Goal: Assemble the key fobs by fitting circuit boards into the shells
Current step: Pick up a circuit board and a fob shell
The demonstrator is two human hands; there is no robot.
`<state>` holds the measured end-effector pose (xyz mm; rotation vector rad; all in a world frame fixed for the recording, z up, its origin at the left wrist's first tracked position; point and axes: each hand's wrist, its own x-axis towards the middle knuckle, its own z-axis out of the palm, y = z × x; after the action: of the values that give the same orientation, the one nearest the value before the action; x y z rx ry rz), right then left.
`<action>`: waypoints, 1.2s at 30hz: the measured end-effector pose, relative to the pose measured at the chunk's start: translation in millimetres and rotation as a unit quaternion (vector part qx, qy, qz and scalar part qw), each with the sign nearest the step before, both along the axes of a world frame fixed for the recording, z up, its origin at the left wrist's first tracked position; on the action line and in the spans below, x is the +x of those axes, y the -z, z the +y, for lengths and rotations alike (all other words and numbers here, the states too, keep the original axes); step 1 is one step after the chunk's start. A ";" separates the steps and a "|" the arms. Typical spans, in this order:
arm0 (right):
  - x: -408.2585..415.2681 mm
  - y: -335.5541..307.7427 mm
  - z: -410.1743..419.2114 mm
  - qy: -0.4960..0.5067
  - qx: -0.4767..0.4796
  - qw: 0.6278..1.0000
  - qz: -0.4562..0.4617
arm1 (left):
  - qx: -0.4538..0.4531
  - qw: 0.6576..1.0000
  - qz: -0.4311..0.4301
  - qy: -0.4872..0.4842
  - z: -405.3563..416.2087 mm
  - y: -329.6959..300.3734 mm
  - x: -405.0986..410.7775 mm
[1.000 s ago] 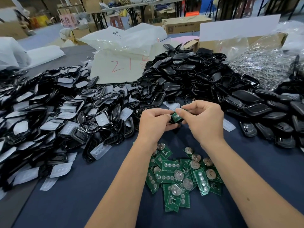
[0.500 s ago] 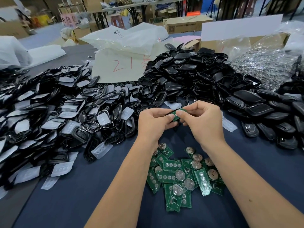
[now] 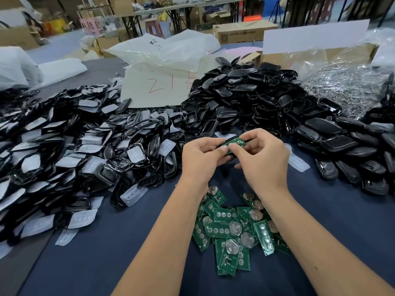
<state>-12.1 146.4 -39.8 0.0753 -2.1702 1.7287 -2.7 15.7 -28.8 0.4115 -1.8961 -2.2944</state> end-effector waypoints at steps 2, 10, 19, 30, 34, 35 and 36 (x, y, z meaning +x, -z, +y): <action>-0.6 -0.6 1.3 -0.025 0.007 1.000 0.004 | 0.009 1.000 -0.004 -0.003 -2.0 0.0 -0.4; -11.2 1.9 17.1 -0.094 -0.012 0.994 -0.058 | -0.002 1.000 -0.013 0.027 -7.9 1.0 -0.8; -11.1 2.5 13.2 -0.003 0.074 0.996 -0.055 | -0.022 0.999 -0.004 0.034 -5.8 -0.1 0.2; -18.3 -0.1 27.4 -0.140 0.023 0.987 -0.069 | -0.163 0.984 0.014 0.073 -18.7 -1.9 -3.0; -16.9 -3.1 29.3 -0.153 0.156 0.974 -0.053 | -0.306 0.950 0.028 0.063 -22.5 0.3 -5.3; -15.5 -3.4 27.0 -0.149 0.198 0.968 -0.049 | -0.342 0.938 0.037 0.044 -21.6 1.7 -5.0; -14.4 -3.5 24.5 -0.141 0.242 0.959 -0.045 | -0.360 0.931 0.047 0.032 -19.6 2.8 -4.4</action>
<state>-26.5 171.0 -36.4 0.4583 -2.7152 1.3049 -7.1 -3.9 -31.6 0.1364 -2.5212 -1.4366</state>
